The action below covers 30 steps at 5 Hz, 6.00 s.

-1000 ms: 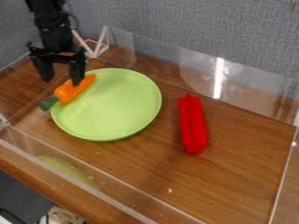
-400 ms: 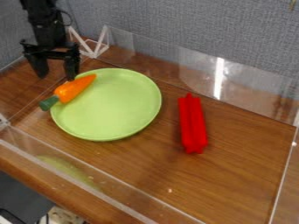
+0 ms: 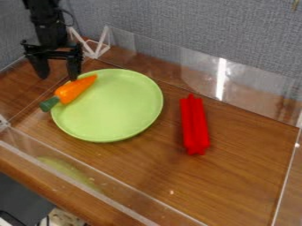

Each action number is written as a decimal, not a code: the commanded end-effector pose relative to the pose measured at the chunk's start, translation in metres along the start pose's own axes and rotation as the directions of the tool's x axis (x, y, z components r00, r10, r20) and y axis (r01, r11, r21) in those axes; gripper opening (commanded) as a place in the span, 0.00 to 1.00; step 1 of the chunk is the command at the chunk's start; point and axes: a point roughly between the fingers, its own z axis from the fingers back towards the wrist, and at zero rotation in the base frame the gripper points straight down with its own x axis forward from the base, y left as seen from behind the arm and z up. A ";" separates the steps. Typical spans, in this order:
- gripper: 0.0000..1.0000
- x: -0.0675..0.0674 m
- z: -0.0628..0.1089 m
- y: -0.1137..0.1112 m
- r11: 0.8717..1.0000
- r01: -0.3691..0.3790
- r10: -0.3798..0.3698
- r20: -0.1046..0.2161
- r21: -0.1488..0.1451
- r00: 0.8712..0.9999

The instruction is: Move the carrot from the green plate to the table

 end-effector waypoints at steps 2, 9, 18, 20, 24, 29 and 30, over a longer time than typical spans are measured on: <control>1.00 0.000 0.038 -0.002 1.000 0.024 -0.025 0.079 0.016 0.997; 0.00 0.020 -0.002 -0.038 0.961 0.275 -0.275 0.021 0.009 0.961; 0.00 -0.006 -0.014 -0.039 0.865 0.496 -0.495 -0.032 0.072 0.868; 0.00 0.005 0.012 -0.040 0.879 0.456 -0.458 -0.021 0.140 0.889; 1.00 0.012 0.051 -0.063 0.864 0.478 -0.491 0.054 0.160 0.870; 0.00 0.003 0.021 -0.061 0.926 0.356 -0.361 0.022 0.125 0.932; 0.00 -0.009 0.021 -0.063 0.936 0.332 -0.336 0.018 0.115 0.942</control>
